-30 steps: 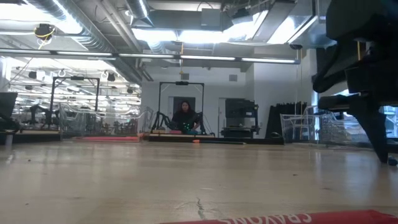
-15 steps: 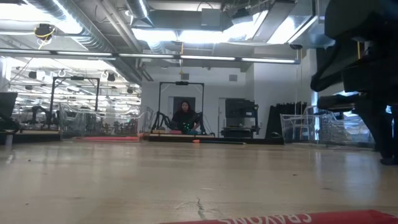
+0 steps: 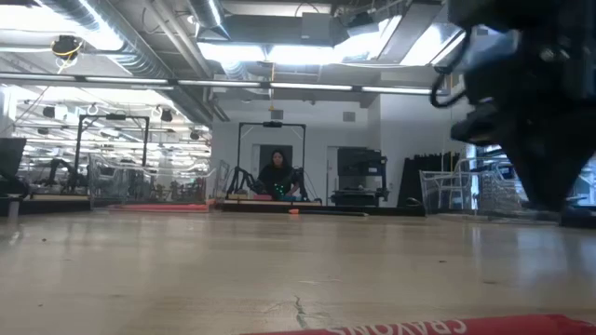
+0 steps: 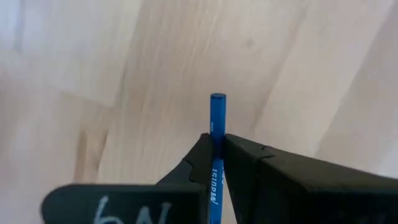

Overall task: Sort crayons/erasers/pens/pencils in bins
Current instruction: Put the blue crayon into the top right transparent bin, then put the red crayon into the top right transparent bin

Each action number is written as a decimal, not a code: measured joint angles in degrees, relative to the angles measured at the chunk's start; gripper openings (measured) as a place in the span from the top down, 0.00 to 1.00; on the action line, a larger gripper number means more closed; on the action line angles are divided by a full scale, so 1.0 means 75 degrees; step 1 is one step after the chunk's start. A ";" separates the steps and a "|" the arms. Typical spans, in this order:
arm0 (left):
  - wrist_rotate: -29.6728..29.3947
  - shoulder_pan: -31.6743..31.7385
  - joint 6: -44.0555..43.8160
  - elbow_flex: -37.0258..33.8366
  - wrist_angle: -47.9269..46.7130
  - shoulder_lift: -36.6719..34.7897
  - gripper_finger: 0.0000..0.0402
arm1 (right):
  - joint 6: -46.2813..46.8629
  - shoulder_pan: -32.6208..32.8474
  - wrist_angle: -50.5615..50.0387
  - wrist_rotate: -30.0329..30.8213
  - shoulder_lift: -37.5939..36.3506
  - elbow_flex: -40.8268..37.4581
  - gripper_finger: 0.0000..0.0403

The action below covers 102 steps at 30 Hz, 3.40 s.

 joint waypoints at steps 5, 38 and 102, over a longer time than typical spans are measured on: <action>0.0000 0.0000 0.0003 -0.0001 -0.0003 0.0000 0.75 | -0.0031 -0.0311 -0.0624 -0.0001 -0.0016 0.0739 0.92; -0.0337 -0.0024 0.0427 -0.0003 -0.0064 0.0003 0.75 | 0.1780 -0.7555 -0.1448 0.2171 -0.3102 0.0961 0.92; -0.0324 0.0856 0.2932 -0.0003 0.2474 0.0003 0.76 | 0.0262 -0.5300 0.0083 -0.2216 -0.6213 0.1010 0.74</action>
